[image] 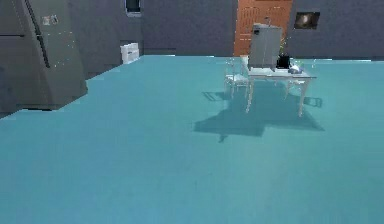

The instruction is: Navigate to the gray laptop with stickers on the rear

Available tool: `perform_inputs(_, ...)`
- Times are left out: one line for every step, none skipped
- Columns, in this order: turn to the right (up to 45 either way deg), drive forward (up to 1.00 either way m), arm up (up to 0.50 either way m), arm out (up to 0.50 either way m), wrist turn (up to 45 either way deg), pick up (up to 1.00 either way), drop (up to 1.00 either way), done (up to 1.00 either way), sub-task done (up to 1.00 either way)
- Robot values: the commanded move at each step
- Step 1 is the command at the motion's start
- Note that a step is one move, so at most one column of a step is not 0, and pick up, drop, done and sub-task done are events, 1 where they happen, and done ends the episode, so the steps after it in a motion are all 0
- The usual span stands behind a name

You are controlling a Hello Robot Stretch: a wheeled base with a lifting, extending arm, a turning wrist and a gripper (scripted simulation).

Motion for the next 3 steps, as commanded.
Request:
perform_inputs(0.0, 1.00, 0.00, 0.00, 0.0, 0.00, 0.00, 0.00, 0.00)
perform_inputs(0.0, 1.00, 0.00, 0.00, 0.0, 0.00, 0.00, 0.00, 0.00)
perform_inputs(0.0, 1.00, 0.00, 0.00, 0.0, 0.00, 0.00, 0.00, 0.00)
